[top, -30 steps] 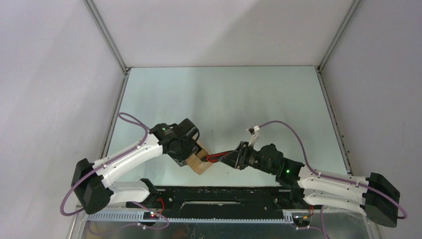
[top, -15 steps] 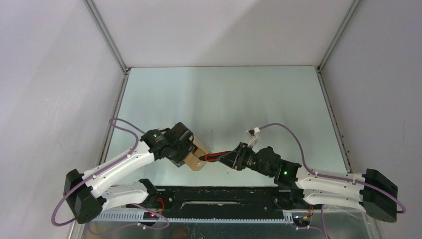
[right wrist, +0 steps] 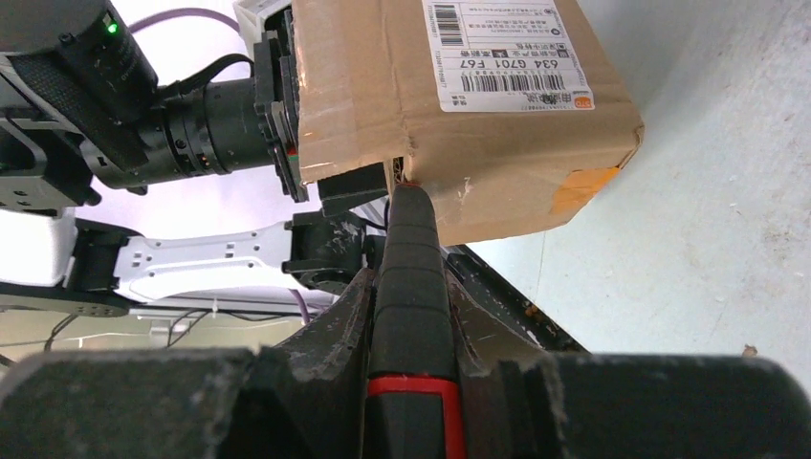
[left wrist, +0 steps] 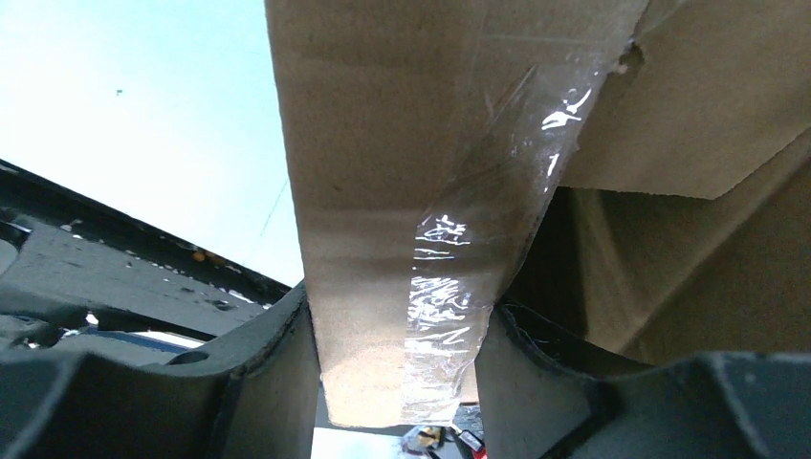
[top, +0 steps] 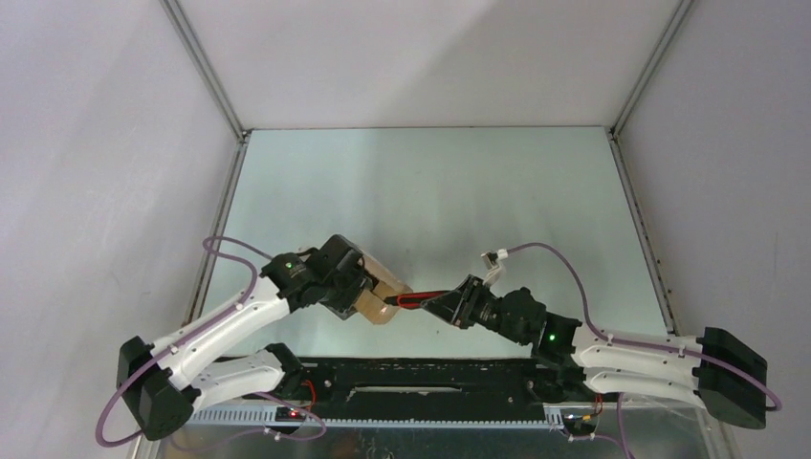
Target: Unpack the express box
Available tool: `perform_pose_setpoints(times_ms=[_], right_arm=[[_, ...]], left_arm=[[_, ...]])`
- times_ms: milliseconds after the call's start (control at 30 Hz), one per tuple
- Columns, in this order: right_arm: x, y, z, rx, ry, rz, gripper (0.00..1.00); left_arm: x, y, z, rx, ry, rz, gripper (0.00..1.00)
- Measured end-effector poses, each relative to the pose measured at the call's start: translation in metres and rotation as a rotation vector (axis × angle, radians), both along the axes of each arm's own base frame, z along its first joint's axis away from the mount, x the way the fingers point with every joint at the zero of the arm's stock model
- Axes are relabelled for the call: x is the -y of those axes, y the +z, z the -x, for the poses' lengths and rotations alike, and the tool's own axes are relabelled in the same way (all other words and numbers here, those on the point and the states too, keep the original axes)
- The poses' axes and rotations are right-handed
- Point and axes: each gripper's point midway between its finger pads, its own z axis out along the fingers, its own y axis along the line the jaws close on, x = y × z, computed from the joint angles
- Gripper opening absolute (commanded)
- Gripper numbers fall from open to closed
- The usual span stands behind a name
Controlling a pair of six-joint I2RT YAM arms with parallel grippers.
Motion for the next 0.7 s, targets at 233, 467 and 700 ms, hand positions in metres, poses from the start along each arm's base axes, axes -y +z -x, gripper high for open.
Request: perform_pose_setpoints(times_ms=[233,467,700], right_arm=[[0.0063,0.0055,-0.0035,0.001,-0.008,-0.029,0.0],[0.0064,0.0013,-0.0013,-0.004,0.006,-0.02,0.0],[0.0066,0.0018,-0.0011,0.008,0.007,-0.017,0.0]], left_arm=[[0.0045,0.0069,-0.0046,0.021,0.007,0.047,0.0],[0.0045,0.0003,-0.0023,0.012,0.004,0.056,0.0],[0.0038,0.0006,-0.0027,0.005,0.002,0.063,0.0]])
